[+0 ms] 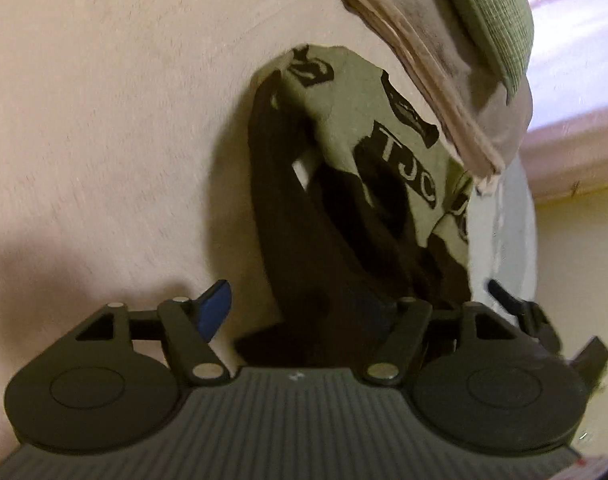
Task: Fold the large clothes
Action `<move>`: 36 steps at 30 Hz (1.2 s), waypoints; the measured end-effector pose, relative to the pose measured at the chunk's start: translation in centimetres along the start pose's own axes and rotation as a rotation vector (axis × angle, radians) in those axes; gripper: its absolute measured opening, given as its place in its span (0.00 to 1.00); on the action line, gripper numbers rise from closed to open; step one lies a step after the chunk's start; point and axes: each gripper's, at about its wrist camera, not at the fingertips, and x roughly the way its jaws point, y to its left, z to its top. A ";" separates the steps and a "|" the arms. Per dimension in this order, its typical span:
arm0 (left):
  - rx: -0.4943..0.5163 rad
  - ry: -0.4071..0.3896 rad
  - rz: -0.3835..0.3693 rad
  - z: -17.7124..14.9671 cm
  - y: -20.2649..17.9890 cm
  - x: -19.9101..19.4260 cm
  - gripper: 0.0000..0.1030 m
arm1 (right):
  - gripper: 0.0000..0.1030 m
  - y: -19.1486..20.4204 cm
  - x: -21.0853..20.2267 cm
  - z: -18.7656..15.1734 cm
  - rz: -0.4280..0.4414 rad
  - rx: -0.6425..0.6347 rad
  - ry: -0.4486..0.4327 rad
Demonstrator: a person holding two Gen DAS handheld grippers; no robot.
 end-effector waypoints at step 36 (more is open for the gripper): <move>0.491 0.094 0.146 -2.3 2.4 1.4 0.41 | 0.69 2.4 -7.0 -20.7 0.494 1.624 0.141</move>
